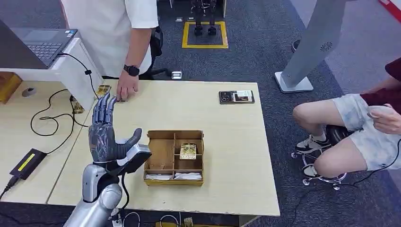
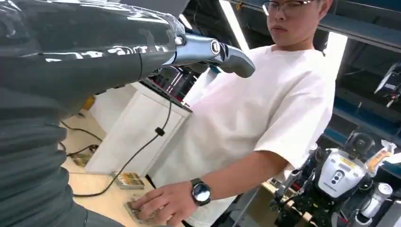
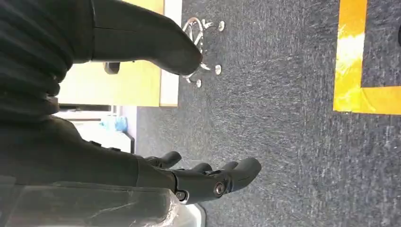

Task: Pass the card to the sensor for recognition and then transmit it.

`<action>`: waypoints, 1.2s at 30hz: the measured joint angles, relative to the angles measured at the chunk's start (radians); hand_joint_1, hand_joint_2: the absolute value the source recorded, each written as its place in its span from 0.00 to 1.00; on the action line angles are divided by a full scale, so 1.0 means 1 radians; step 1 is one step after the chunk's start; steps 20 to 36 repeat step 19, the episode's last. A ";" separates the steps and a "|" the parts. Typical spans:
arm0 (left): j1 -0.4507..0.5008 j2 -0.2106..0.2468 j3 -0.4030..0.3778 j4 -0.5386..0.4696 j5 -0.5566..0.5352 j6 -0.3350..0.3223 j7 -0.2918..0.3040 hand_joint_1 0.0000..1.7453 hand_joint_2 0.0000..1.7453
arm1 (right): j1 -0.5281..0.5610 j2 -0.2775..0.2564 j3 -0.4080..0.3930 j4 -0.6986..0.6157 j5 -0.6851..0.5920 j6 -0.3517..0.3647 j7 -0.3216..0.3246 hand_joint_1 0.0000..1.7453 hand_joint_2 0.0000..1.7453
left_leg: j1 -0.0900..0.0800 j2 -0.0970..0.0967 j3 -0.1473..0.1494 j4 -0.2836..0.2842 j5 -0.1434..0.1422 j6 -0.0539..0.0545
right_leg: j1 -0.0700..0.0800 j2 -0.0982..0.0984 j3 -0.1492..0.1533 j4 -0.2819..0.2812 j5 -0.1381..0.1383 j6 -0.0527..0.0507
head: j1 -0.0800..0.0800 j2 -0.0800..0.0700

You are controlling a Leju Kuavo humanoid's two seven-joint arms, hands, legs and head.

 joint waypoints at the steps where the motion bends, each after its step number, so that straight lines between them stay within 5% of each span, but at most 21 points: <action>1: 0.016 0.002 0.007 -0.011 0.000 0.000 -0.004 0.00 1.00 | 0.003 0.003 -0.002 -0.004 0.000 0.000 0.002 0.00 1.00 | 0.000 0.000 0.000 0.000 0.000 0.000 | 0.000 0.000 0.000 0.000 0.000 0.000 | 0.000 0.000; 19: 0.208 -0.008 0.114 -0.154 0.164 0.001 -0.098 0.00 1.00 | 0.014 0.086 -0.049 -0.143 0.003 0.058 0.017 0.00 1.00 | 0.000 0.000 0.000 0.000 0.000 0.000 | 0.000 0.000 -0.001 0.000 0.000 0.000 | 0.000 0.000; 36: 0.208 -0.008 0.114 -0.154 0.164 0.001 -0.098 0.00 1.00 | 0.014 0.086 -0.049 -0.143 0.003 0.058 0.017 0.00 1.00 | 0.000 0.000 0.000 0.000 0.000 0.000 | 0.000 0.000 -0.001 0.000 0.000 0.000 | 0.000 0.000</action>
